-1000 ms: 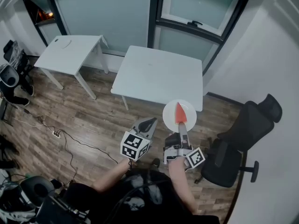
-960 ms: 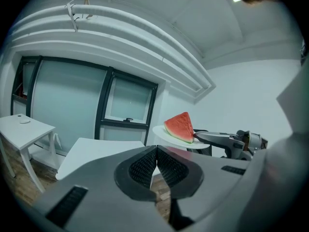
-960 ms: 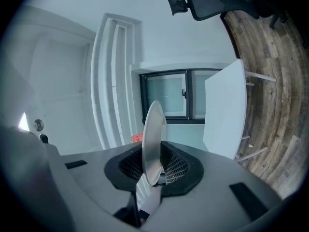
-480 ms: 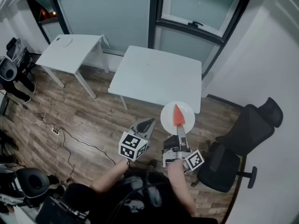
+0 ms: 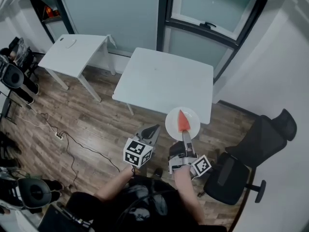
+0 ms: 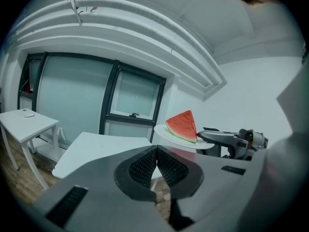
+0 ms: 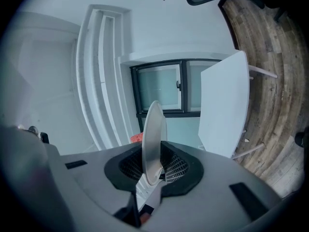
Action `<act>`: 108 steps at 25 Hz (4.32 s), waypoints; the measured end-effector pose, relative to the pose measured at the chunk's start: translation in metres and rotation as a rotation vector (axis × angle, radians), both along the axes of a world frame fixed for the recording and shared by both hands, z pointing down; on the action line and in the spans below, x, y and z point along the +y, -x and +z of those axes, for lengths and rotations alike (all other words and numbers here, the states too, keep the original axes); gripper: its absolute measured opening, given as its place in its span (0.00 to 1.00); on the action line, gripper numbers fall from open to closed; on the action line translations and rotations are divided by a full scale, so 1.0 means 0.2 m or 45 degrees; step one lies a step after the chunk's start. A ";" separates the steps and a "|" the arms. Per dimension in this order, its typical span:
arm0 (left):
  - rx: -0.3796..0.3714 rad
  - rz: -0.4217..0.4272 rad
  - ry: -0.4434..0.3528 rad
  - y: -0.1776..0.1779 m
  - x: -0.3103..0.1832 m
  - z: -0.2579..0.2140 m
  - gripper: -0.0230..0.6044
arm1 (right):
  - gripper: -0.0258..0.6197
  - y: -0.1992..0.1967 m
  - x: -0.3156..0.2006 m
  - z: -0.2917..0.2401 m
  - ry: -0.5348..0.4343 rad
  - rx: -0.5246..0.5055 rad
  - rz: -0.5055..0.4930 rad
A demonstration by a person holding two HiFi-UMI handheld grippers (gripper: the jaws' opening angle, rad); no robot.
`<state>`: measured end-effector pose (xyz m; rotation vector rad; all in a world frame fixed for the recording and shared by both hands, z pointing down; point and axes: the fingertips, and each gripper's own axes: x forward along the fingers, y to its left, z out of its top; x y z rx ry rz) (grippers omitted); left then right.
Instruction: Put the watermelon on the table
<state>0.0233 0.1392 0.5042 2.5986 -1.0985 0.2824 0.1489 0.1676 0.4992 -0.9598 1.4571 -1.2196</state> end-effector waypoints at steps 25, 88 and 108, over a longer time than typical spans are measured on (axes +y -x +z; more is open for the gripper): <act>0.002 0.076 0.015 -0.02 -1.52 0.42 0.04 | 0.15 -0.02 -1.43 0.50 0.103 0.075 -0.069; -0.141 0.093 0.356 0.01 -2.02 1.20 0.04 | 0.46 0.13 -2.30 1.81 1.159 0.448 -0.516; -0.089 0.191 -0.202 -0.11 -1.97 0.16 0.04 | 0.05 0.08 -2.06 0.15 -0.025 2.070 -0.114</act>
